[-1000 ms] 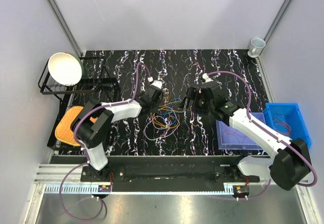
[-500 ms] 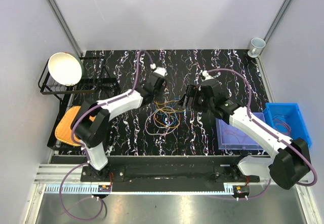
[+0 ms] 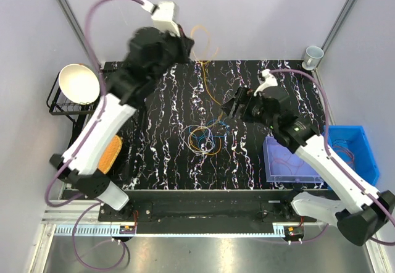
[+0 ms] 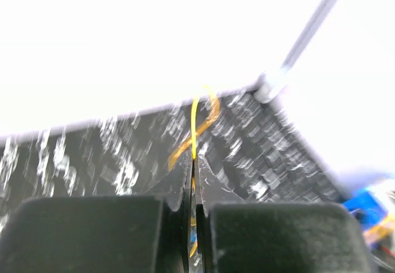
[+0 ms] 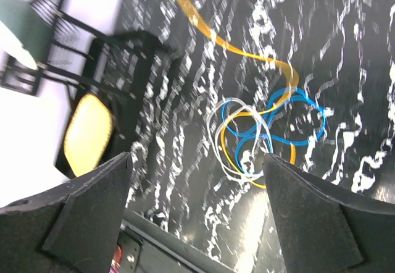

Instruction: Untangle the cables

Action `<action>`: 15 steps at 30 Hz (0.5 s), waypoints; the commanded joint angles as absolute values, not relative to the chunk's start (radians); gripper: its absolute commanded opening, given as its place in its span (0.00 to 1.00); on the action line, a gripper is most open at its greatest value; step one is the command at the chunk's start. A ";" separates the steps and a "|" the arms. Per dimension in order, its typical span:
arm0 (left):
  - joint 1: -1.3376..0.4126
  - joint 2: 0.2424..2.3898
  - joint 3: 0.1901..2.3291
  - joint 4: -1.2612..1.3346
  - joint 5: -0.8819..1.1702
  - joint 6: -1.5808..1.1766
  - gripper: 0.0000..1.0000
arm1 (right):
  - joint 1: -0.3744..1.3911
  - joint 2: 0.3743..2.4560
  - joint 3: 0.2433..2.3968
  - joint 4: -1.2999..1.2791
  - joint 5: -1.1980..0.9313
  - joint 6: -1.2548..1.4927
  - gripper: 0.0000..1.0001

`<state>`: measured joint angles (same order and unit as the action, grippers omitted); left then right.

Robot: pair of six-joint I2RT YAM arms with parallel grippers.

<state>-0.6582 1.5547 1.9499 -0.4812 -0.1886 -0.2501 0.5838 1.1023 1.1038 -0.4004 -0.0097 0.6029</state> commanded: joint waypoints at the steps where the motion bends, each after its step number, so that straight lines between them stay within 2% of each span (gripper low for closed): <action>1: -0.653 1.471 2.089 -0.517 0.026 -0.196 0.00 | 0.594 1.039 1.167 -0.368 0.047 0.584 0.93; 5: -0.655 1.353 1.936 -0.427 0.118 -0.212 0.00 | 0.594 0.979 1.161 -0.357 0.041 0.565 0.95; 11: -0.655 1.092 1.429 -0.275 0.013 -0.256 0.00 | 0.592 0.971 1.036 -0.290 -0.112 0.529 0.94; 15: -0.653 1.042 1.365 -0.281 -0.037 -0.259 0.00 | 0.595 1.055 0.875 -0.137 -0.291 0.575 0.87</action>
